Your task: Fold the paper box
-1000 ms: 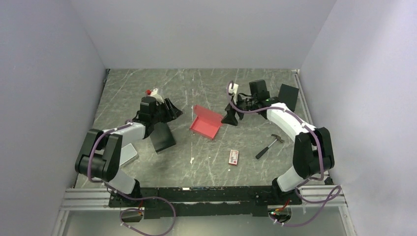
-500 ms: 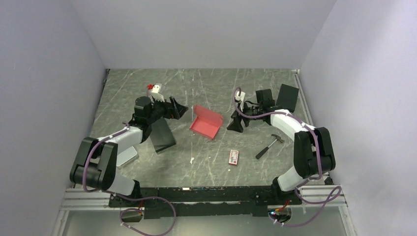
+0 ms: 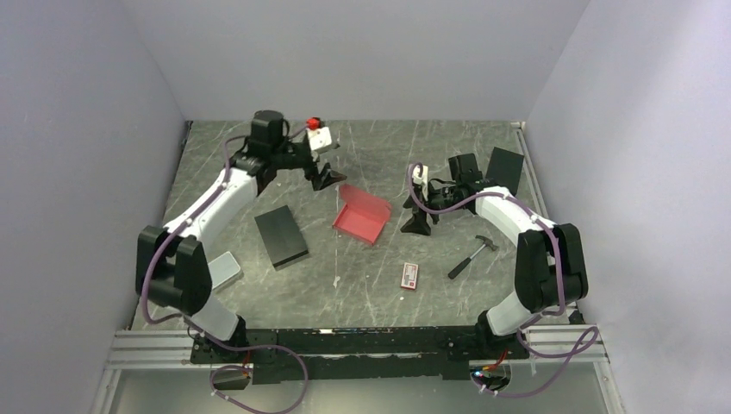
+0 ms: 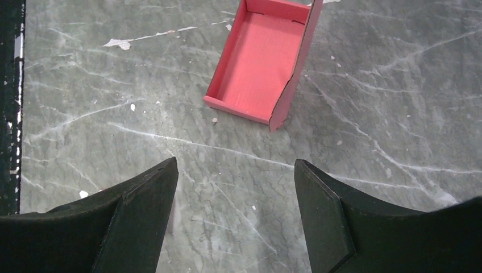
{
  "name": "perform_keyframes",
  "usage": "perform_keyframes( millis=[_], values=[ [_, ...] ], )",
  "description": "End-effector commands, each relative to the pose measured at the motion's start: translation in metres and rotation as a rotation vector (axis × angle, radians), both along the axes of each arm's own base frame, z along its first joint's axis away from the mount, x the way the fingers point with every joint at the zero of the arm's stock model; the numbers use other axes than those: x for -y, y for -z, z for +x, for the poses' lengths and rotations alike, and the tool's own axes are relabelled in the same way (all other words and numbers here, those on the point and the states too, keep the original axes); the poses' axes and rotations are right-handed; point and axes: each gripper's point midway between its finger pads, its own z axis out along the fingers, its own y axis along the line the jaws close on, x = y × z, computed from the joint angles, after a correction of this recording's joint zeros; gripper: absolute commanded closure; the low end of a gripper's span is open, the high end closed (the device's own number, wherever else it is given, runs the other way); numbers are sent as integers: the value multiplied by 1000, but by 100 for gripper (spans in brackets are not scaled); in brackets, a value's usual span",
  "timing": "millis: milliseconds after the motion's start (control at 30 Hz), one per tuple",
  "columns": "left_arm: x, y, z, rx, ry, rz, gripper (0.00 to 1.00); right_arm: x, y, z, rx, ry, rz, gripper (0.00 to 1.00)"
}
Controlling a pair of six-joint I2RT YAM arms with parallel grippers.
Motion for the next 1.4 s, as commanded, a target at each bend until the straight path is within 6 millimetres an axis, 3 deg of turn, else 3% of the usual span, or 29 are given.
perform_keyframes(
  millis=[0, 400, 533, 833, 1100, 1233, 1367],
  values=[
    [27, 31, -27, 38, 253, 226, 11, -3, -25, -3, 82, -74, 45, 22],
    [87, 86, -23, 68, 367, 481, 21, 4, -33, -3, 83, -61, 63, 22],
    [89, 103, -25, 25, 378, 536, 35, 7, -34, -4, 79, -57, 73, 22],
    [85, 134, -16, 9, 337, 631, 56, 9, -35, -5, 71, -64, 81, 23],
    [83, 136, -14, -40, 273, 658, 94, 9, -35, -5, 62, -57, 83, 23],
    [79, 130, -26, -121, 253, 649, 100, 10, -36, -4, 51, -50, 84, 23],
    [76, 122, -41, -235, 215, 618, 100, 11, -40, 4, 21, 0, 98, 24]
  ],
)
